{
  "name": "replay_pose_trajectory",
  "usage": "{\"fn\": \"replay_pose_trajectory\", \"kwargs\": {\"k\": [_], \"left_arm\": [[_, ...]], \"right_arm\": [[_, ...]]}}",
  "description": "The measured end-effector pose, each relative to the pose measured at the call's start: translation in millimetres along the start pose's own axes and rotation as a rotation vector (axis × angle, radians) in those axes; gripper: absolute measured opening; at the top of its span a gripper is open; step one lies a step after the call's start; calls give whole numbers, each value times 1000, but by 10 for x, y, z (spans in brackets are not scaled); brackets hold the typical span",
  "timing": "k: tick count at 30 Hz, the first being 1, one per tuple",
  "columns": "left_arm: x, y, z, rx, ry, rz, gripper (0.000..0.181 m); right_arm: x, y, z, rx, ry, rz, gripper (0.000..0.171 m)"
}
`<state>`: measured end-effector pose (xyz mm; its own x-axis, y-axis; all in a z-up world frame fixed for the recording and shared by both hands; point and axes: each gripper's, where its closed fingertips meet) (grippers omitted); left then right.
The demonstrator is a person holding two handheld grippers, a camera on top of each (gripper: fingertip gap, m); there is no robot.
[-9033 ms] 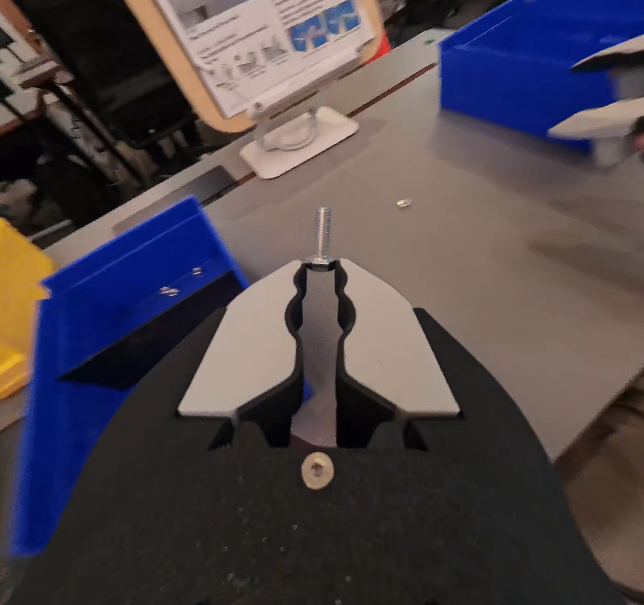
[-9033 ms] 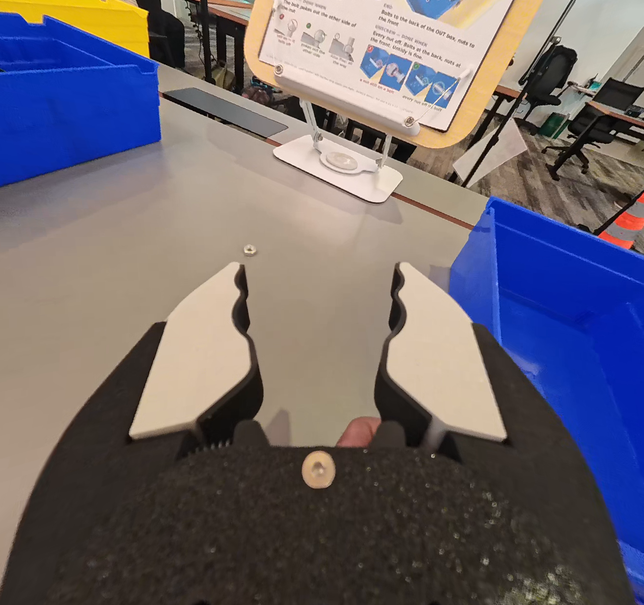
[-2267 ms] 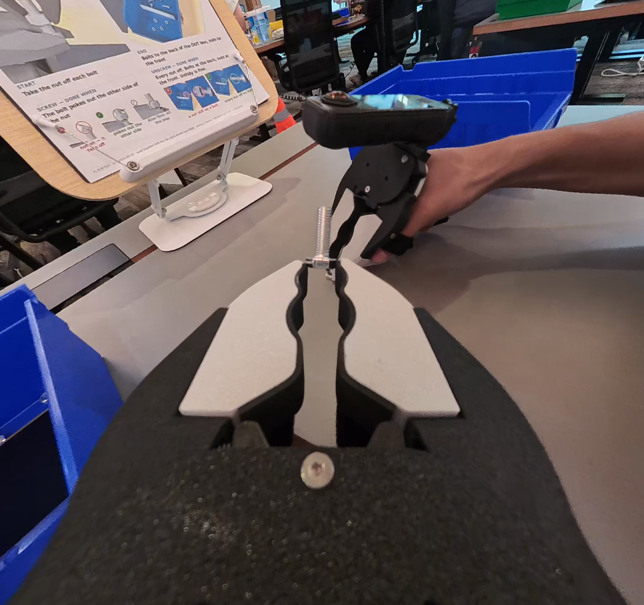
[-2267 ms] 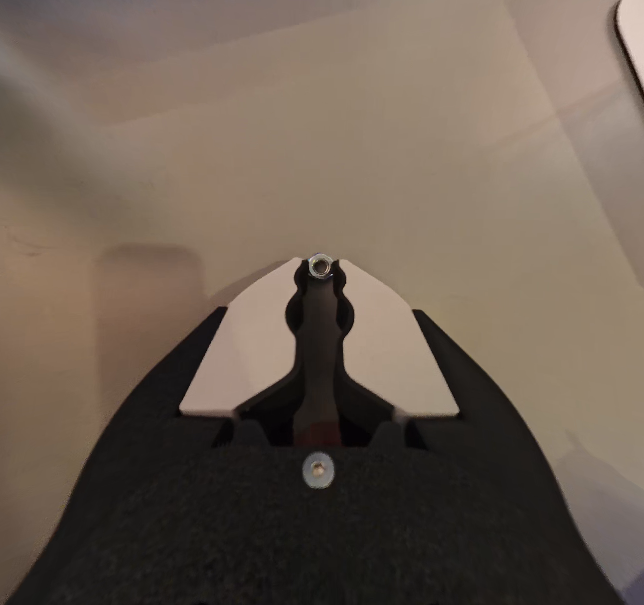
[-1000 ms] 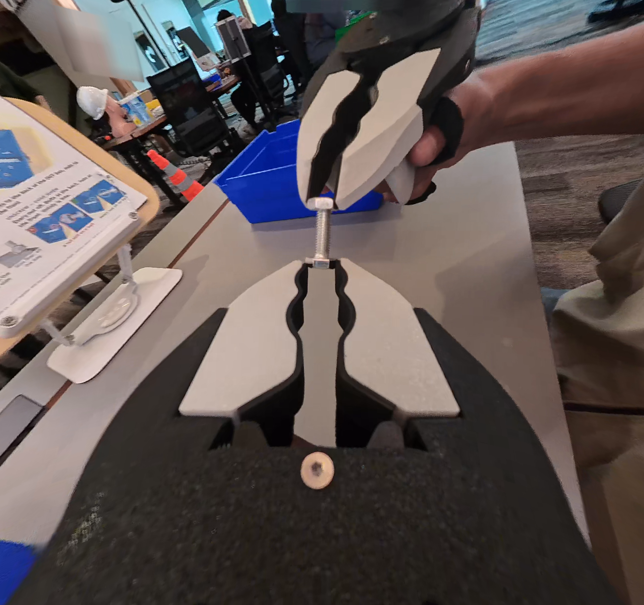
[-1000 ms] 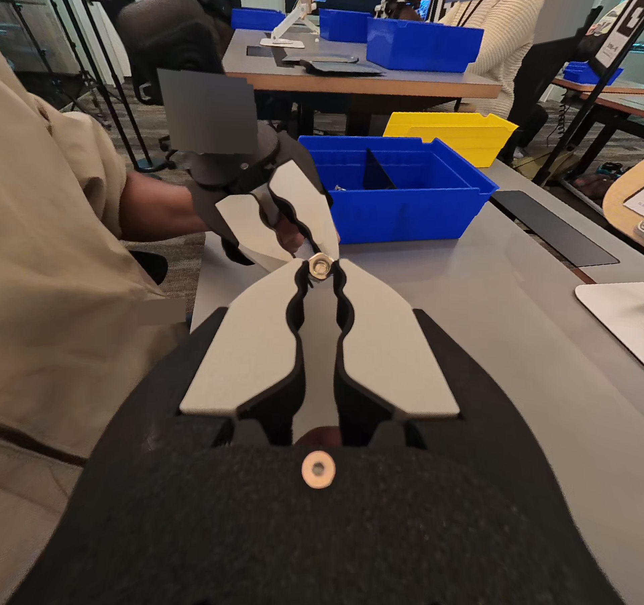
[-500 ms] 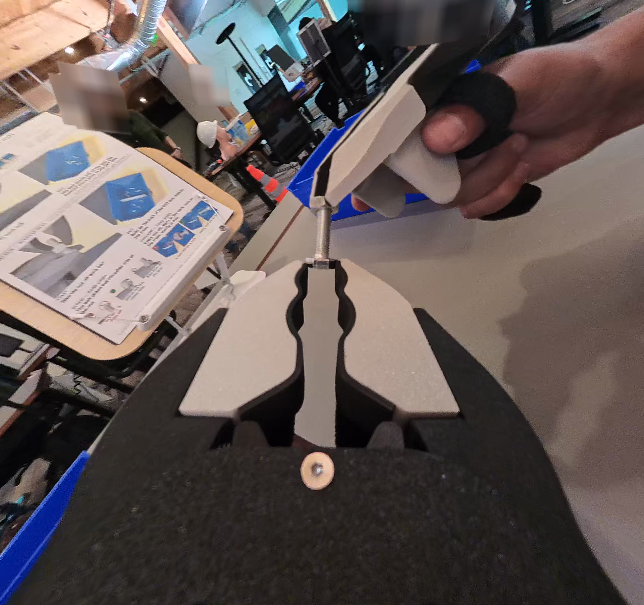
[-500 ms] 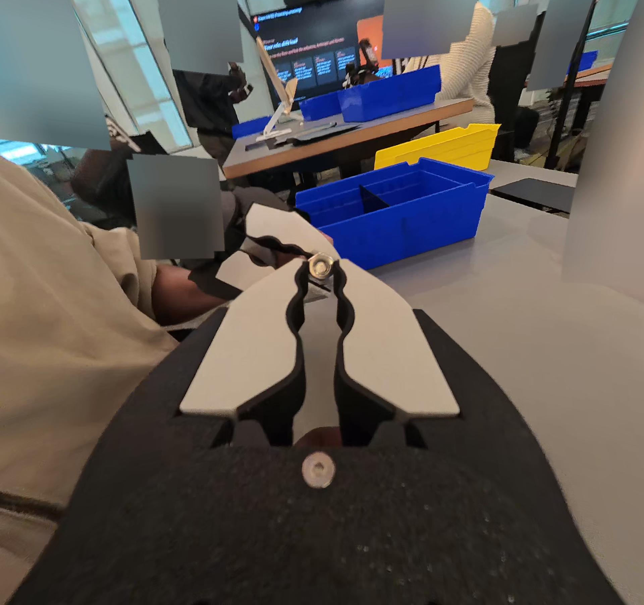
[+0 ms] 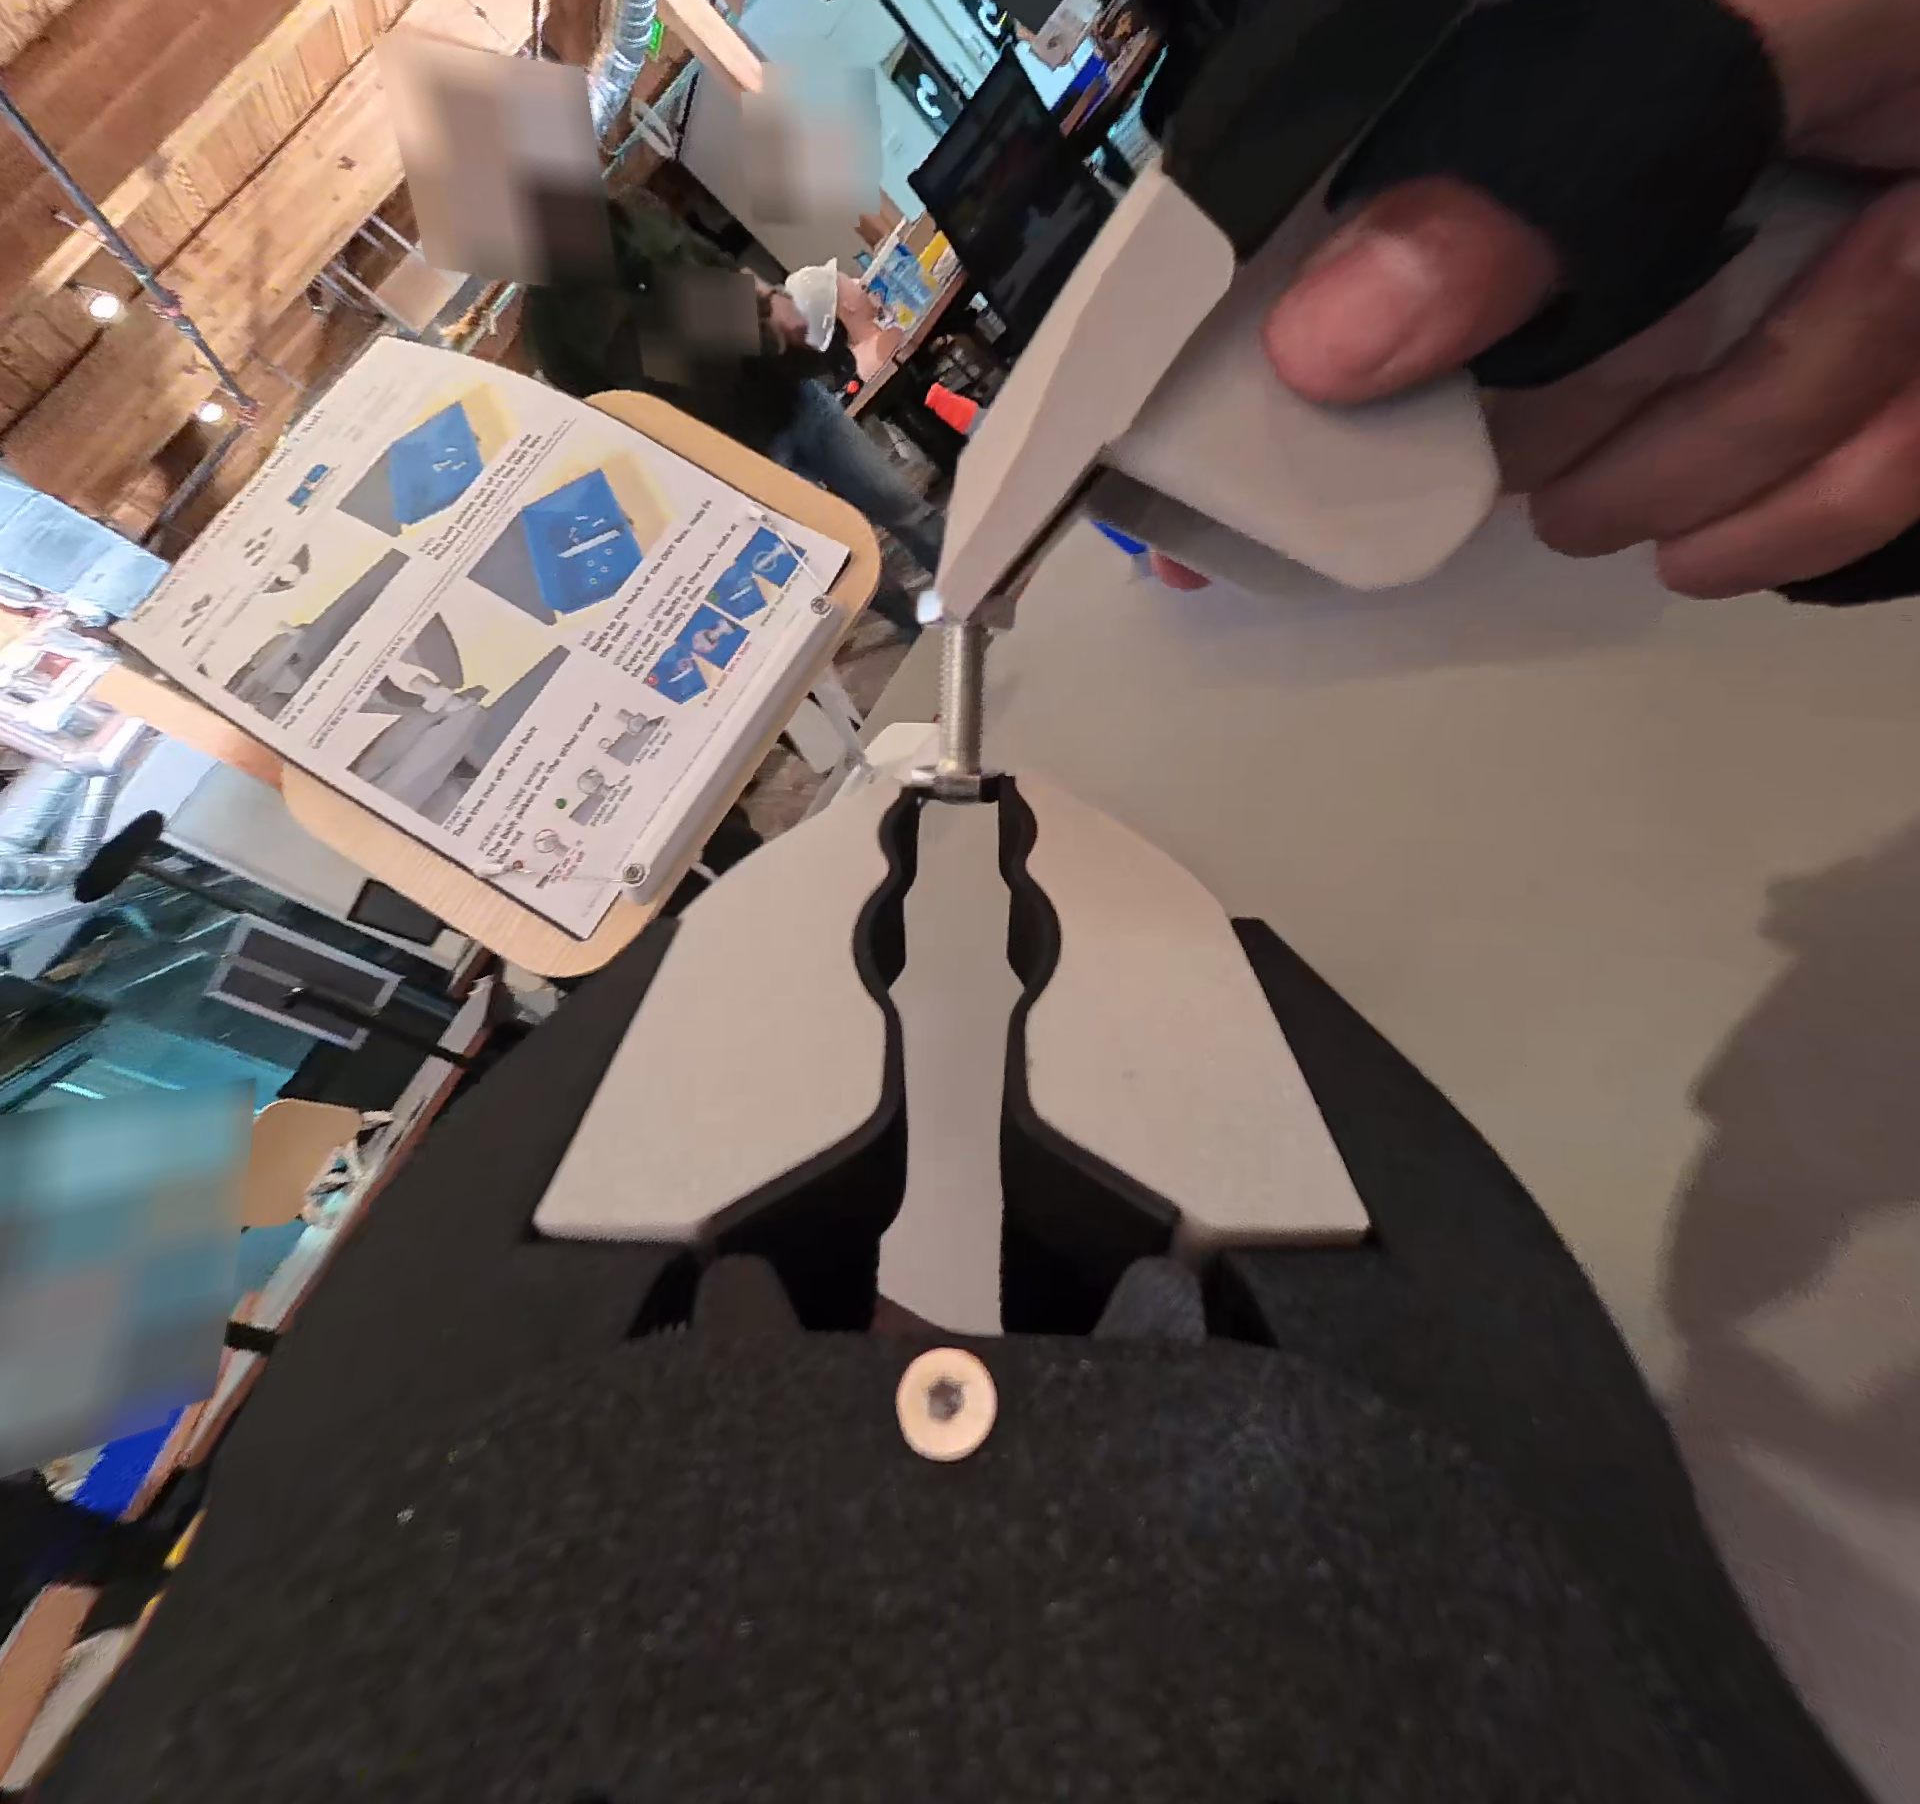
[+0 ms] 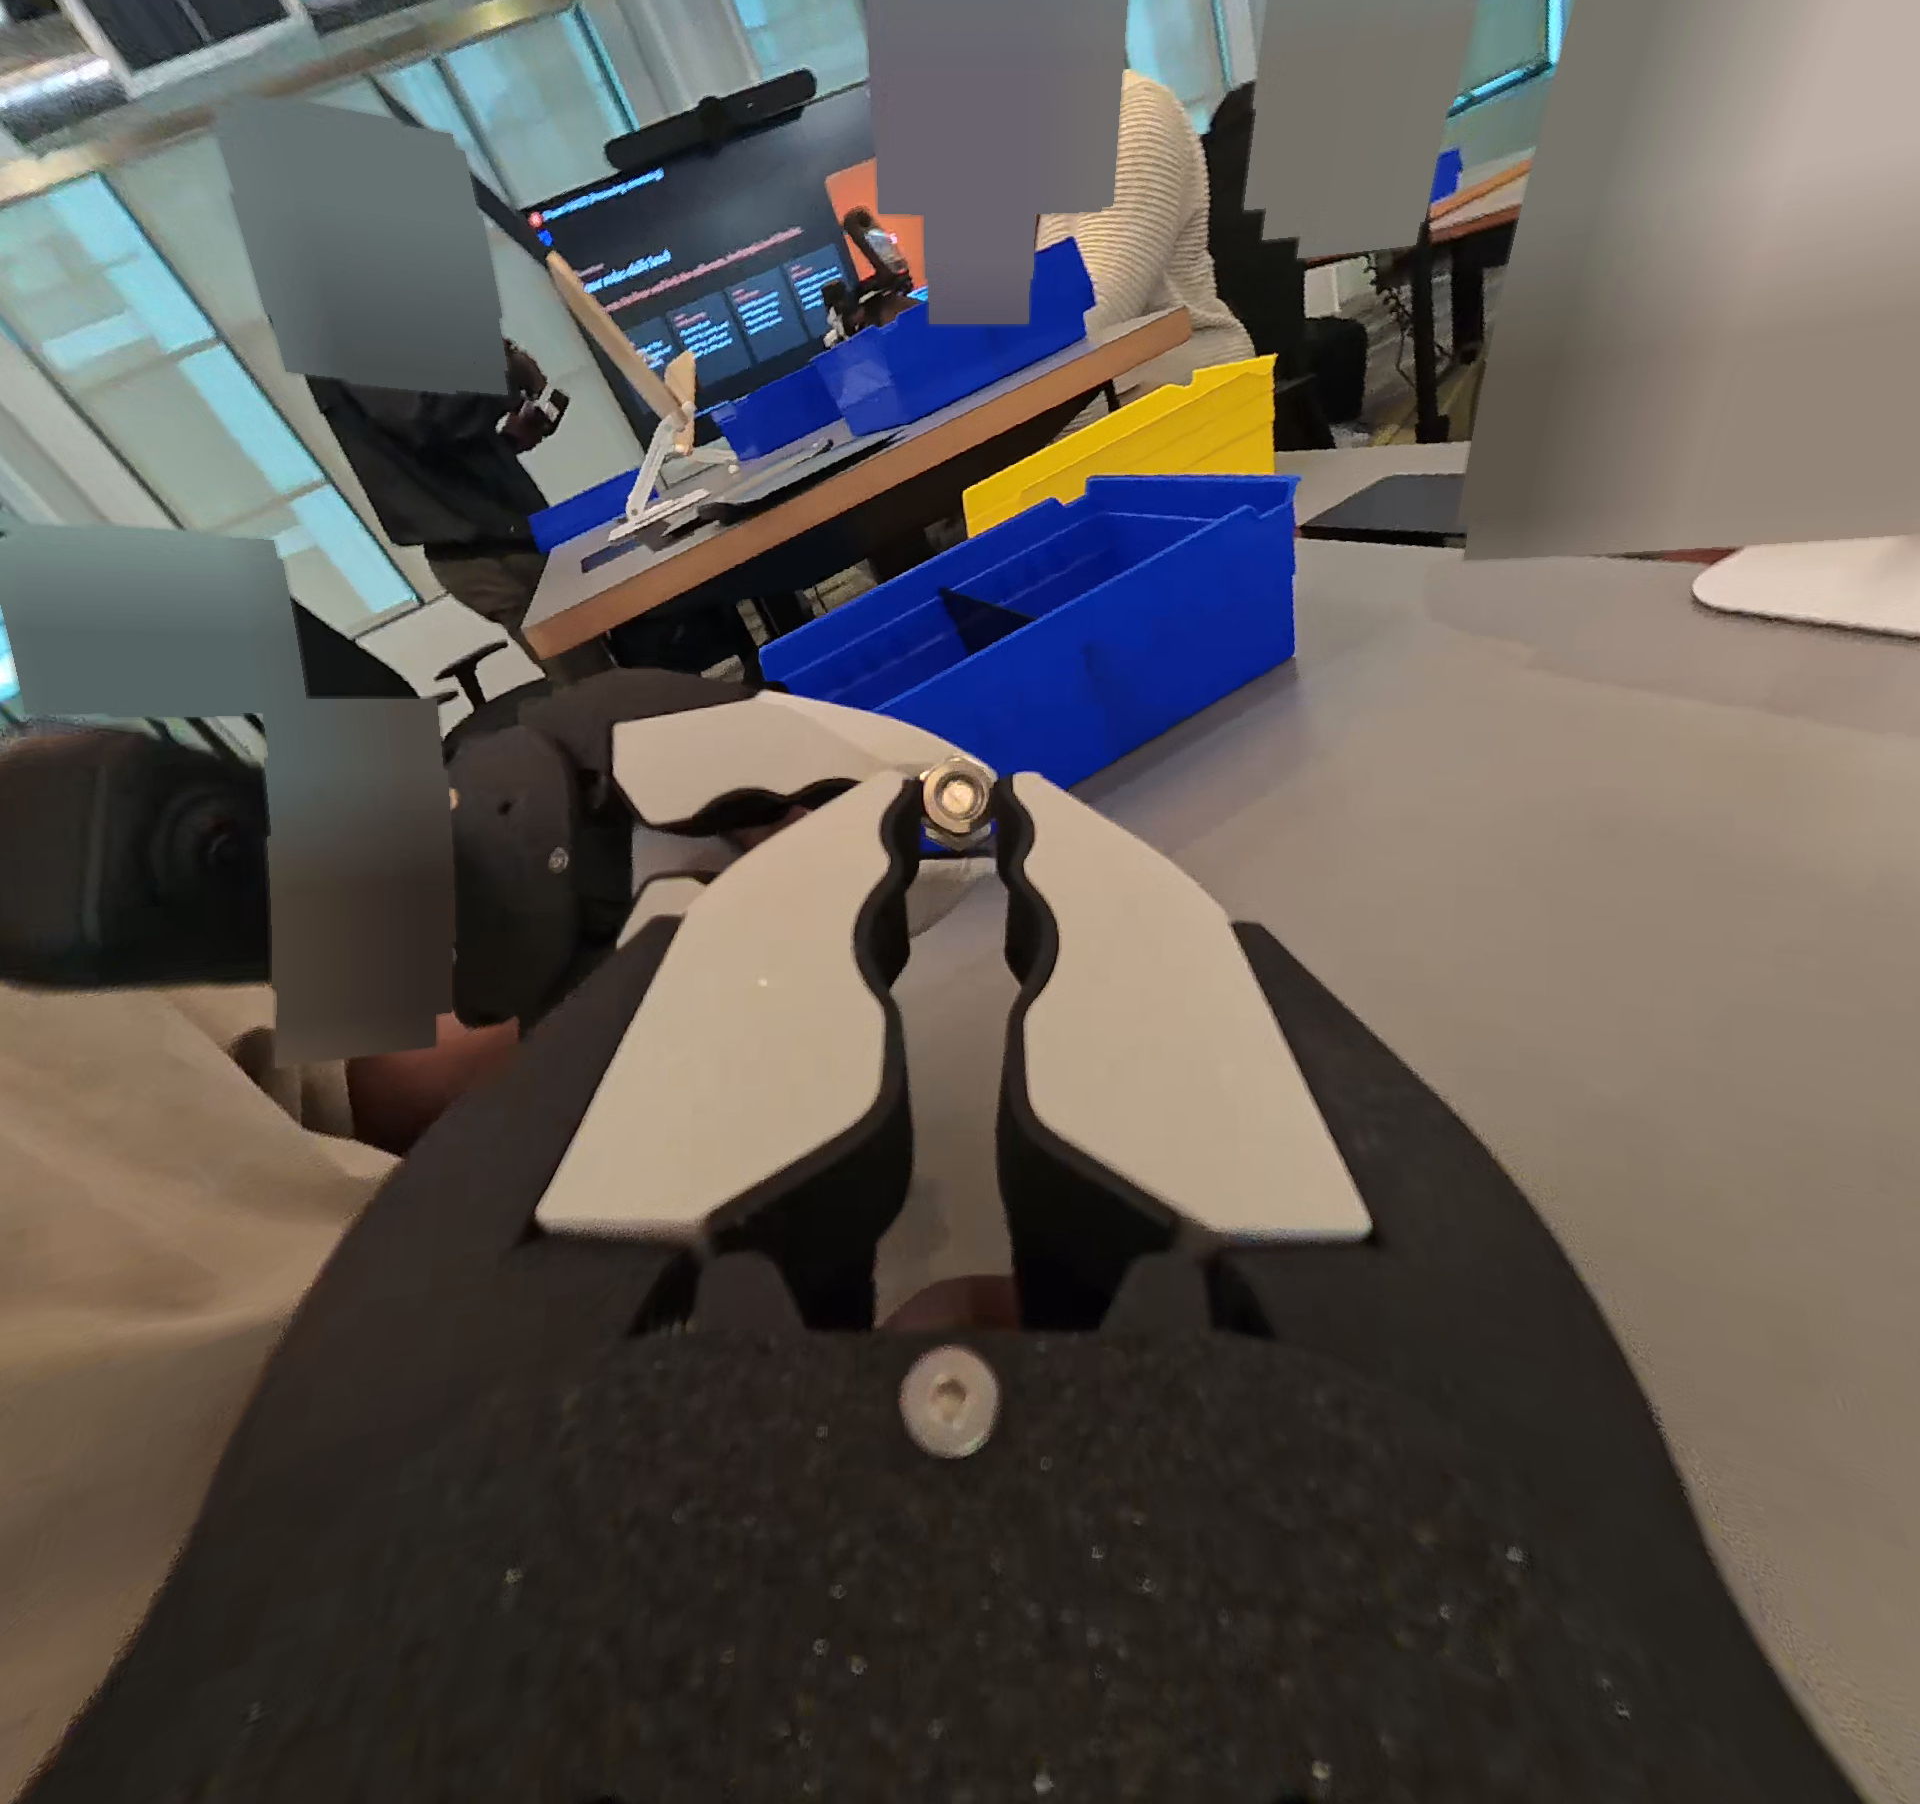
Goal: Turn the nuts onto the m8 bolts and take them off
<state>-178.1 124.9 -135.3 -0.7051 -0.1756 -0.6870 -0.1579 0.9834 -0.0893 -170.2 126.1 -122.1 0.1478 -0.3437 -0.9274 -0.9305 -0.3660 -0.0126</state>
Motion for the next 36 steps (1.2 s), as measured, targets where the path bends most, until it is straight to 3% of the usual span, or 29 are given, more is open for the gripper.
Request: {"fn": "replay_pose_trajectory", "kwargs": {"k": [15,27,36], "left_arm": [[142,72,79,108,-160,-36,15],[166,113,7,-70,-113,-95,15],[154,79,13,-69,-95,-81,15]], "right_arm": [[78,47,91,38,11,-101,15],[26,90,186,76,244,48,14],[31,100,161,6,304,29,14]]}}
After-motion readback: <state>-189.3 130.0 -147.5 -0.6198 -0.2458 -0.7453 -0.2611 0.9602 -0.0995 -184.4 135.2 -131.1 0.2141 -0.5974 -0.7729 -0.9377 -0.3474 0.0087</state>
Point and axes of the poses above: each gripper's, where its closed fingertips meet, y out along the fingers, x out of its underside, z = x × y across the jaws, and after that the axes turned 1 degree about x, right-handed
